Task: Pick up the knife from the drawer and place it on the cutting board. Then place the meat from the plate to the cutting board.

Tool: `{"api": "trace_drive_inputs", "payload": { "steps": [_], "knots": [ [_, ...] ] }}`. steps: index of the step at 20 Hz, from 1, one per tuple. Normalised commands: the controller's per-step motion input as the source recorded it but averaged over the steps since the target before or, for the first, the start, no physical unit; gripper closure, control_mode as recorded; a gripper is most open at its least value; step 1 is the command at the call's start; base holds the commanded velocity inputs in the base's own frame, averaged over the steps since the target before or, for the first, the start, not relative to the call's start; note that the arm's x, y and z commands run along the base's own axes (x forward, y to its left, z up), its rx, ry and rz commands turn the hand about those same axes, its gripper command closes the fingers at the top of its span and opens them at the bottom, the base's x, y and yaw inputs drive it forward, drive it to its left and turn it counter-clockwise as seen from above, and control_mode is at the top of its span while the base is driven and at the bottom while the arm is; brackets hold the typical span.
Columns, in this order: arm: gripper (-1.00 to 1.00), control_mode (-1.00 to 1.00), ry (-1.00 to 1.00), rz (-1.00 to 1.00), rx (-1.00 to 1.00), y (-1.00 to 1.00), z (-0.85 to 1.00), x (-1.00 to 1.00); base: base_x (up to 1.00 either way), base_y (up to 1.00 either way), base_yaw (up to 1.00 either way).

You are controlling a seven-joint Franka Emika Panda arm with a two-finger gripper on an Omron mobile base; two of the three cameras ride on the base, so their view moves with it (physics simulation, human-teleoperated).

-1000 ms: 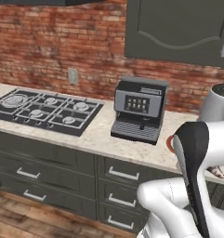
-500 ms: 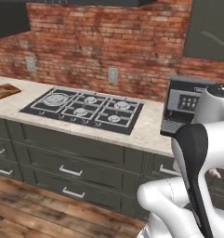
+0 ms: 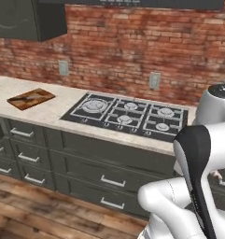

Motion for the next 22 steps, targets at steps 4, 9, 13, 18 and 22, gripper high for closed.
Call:
{"api": "trace_drive_inputs", "payload": {
  "steps": [4,9,13,18,22],
  "knots": [
    [1.00,1.00,0.00,0.00,0.00,0.00,0.00,0.00,0.95,1.00,0.00],
    [1.00,1.00,0.00,0.00,0.00,0.00,0.00,0.00,0.95,1.00,0.00],
    [1.00,1.00,0.00,0.00,0.00,0.00,0.00,0.00,0.93,1.00,0.00],
    [1.00,1.00,0.00,0.00,0.00,0.00,0.00,0.00,0.87,1.00,0.00],
    [1.00,1.00,0.00,0.00,0.00,0.00,0.00,0.00,0.85,0.96,0.00]
  ]
}}
